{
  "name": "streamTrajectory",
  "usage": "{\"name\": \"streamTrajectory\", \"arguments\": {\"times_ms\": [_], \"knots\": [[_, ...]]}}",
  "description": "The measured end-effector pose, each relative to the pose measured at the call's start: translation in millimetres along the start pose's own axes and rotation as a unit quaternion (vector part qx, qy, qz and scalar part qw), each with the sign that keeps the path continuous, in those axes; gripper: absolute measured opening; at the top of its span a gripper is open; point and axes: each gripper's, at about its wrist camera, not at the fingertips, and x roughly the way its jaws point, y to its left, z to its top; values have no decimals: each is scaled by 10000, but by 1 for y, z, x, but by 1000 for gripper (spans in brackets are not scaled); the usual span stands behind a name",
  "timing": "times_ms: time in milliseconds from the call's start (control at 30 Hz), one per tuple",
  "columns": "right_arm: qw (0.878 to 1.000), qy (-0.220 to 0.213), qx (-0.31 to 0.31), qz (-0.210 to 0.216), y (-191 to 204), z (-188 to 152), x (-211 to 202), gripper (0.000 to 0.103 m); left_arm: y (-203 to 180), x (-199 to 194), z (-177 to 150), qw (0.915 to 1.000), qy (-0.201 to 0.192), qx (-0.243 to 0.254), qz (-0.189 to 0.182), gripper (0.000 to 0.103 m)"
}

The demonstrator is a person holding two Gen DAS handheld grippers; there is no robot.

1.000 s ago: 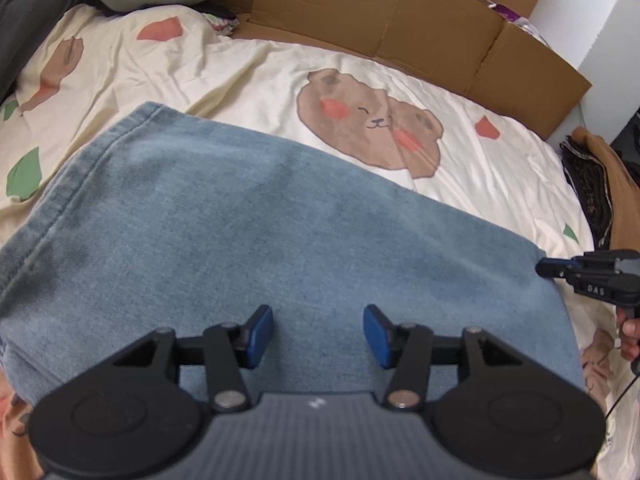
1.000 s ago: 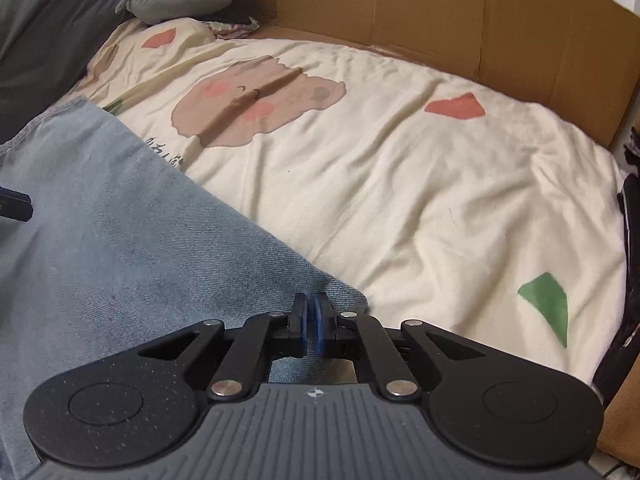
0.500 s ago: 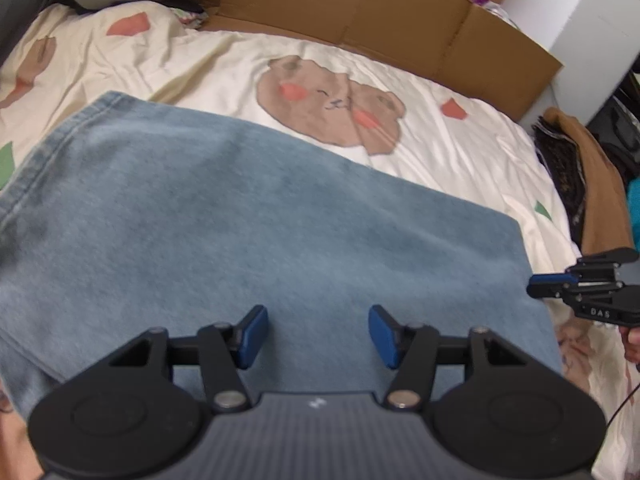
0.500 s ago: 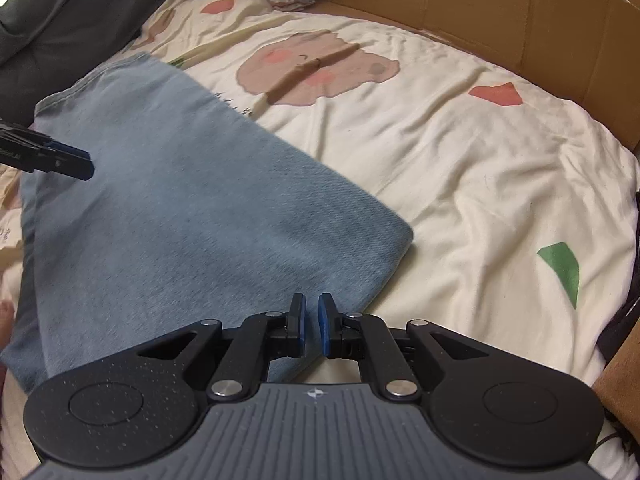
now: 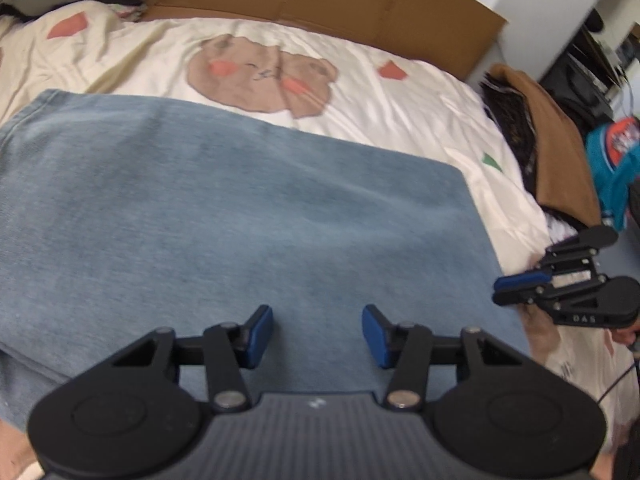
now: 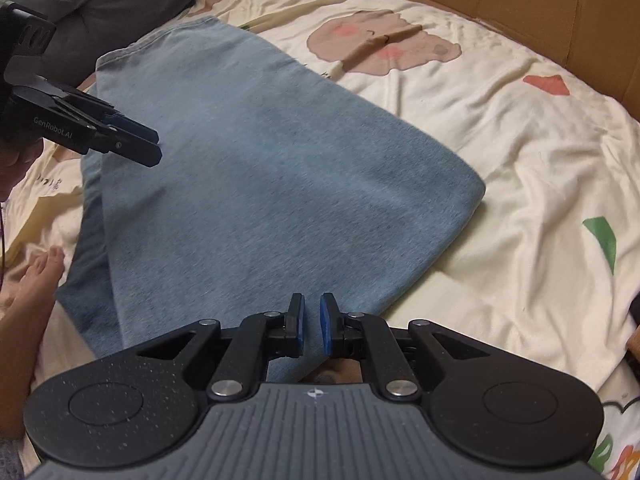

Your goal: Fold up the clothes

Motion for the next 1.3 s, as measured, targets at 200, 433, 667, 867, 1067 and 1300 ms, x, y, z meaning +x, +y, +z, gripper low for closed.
{"name": "streamTrajectory", "arguments": {"times_ms": [200, 433, 667, 867, 1067, 1300], "knots": [[9996, 253, 4, 160, 13, -14, -4, 14, -10, -1, -15, 9993, 245, 111, -253, 48], [9982, 529, -50, 291, 25, -26, -4, 14, -13, -4, -25, 9979, 478, 116, -417, 40], [9973, 573, -83, 447, 31, -29, -9, 14, -18, -6, -31, 9909, 1059, 166, -809, 20], [9963, 468, -233, 681, 38, -26, -17, 13, -25, -2, -39, 9837, 1484, 159, -1001, 19], [9933, 573, -392, 928, 47, -30, -12, 12, -25, 15, -49, 9825, 1680, 92, -796, 19], [9923, 745, -102, 987, 39, -29, -3, 13, -19, 25, -51, 9821, 1729, -6, -751, 19]]}}
